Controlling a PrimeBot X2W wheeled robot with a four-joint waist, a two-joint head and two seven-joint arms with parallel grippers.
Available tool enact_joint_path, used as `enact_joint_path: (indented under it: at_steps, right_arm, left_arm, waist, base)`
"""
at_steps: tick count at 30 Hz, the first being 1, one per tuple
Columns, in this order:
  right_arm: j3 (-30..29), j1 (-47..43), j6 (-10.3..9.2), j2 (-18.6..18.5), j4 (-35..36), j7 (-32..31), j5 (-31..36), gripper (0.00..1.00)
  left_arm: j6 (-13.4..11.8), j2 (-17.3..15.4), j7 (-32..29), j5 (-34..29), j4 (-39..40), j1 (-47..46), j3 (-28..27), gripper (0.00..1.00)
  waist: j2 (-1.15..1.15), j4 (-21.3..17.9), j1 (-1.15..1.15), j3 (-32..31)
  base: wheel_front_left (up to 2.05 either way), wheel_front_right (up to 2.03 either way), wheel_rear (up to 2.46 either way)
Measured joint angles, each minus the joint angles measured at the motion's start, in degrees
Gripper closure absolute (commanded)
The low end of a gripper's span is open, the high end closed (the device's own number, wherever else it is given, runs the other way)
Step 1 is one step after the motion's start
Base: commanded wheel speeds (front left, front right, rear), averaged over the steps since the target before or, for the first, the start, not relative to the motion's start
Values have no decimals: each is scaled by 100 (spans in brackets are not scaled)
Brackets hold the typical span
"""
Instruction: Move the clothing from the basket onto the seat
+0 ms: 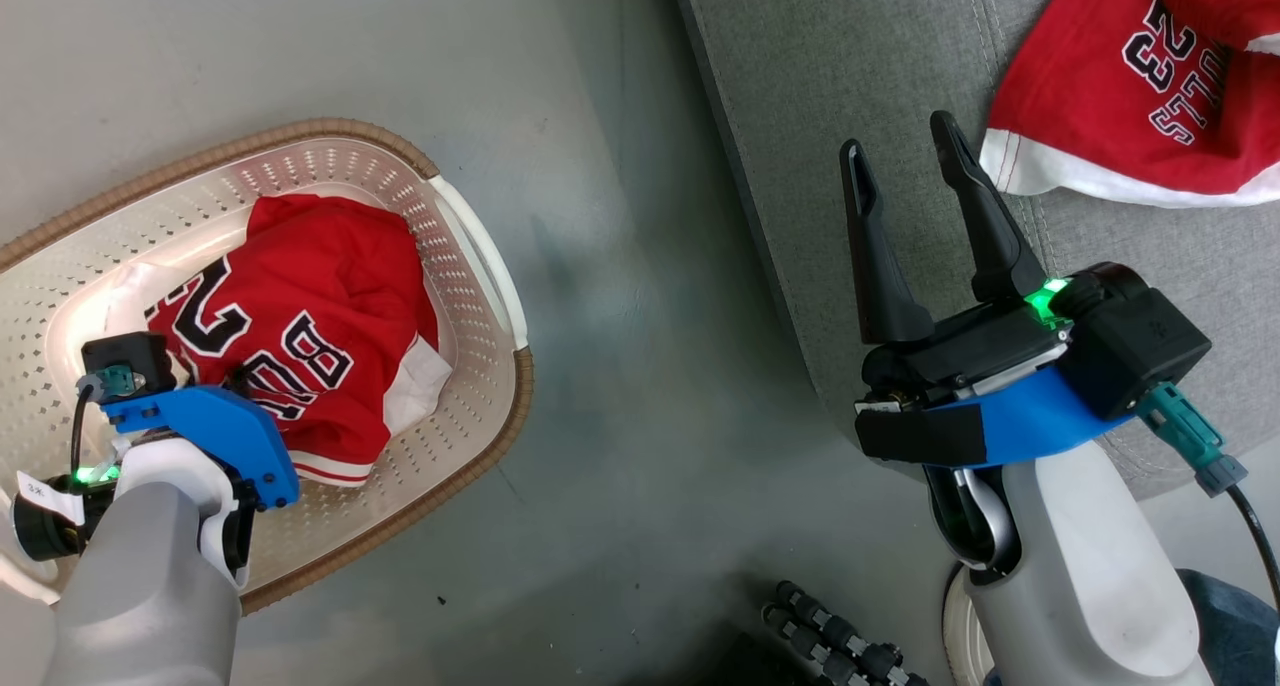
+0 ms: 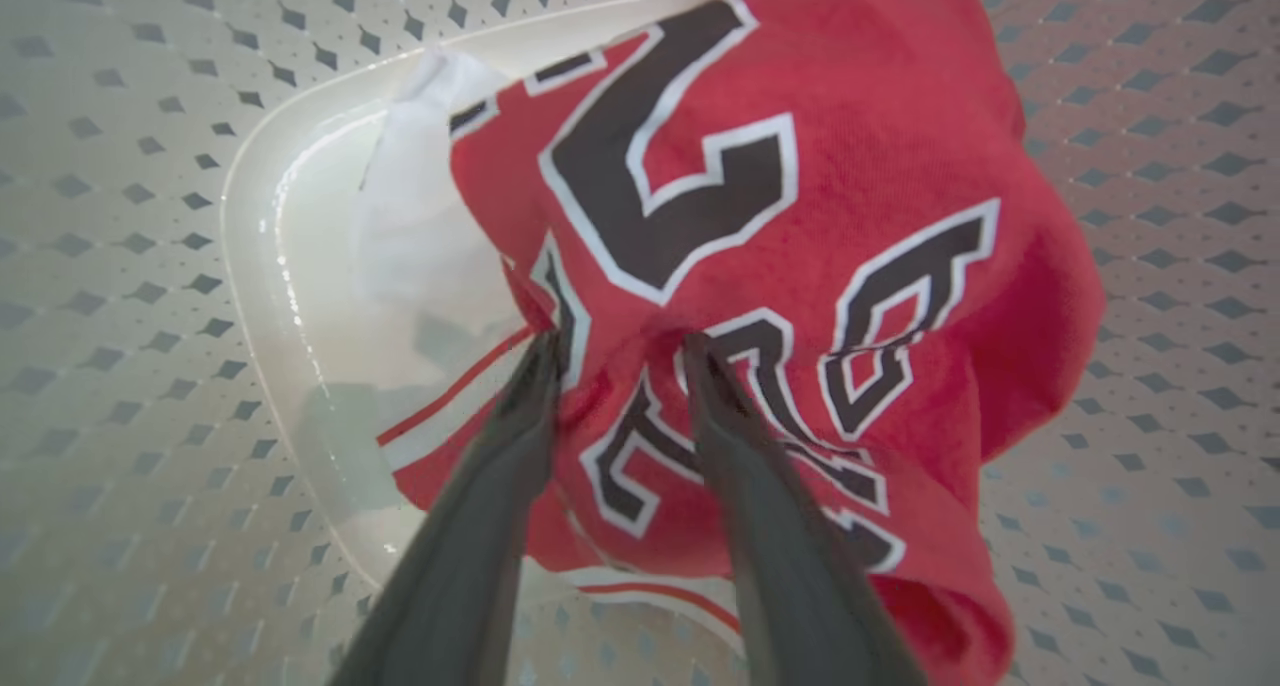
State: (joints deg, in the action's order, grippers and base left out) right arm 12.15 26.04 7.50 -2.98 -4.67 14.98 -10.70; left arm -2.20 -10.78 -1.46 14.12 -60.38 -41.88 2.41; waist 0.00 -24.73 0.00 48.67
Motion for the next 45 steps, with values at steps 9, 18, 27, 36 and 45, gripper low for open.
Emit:
enact_joint_path:
  at_steps: [9,18,27,36,45]
  right_arm:
    - [-24,54,0,0,-1,0,43,0]
    - [-59,51,0,1,-175,1,233,0]
    - [-243,-146,1,9,-482,9,668,0]
    - [-485,-649,0,15,-567,-350,1031,0]
    - [-626,-1373,0,14,-377,-770,1027,0]
  left_arm:
    - [31,41,36,-22,-126,-42,160,100]
    - [87,196,120,54,-377,-47,227,100]
    - [441,605,550,94,-592,-41,513,100]
    - [884,780,993,499,-369,95,1572,100]
    - [821,787,935,1707,766,316,3161,100]
  waist:
    - [0,33,0,-58]
    - [0,93,0,-323]
    - [0,334,-1,-1089]
    - [0,843,-1,-2342]
    - [0,1368,-2,-3689]
  base:
    - [0,0,0]
    - [0,0,0]
    - [0,0,0]
    - [0,0,0]
    - [0,0,0]
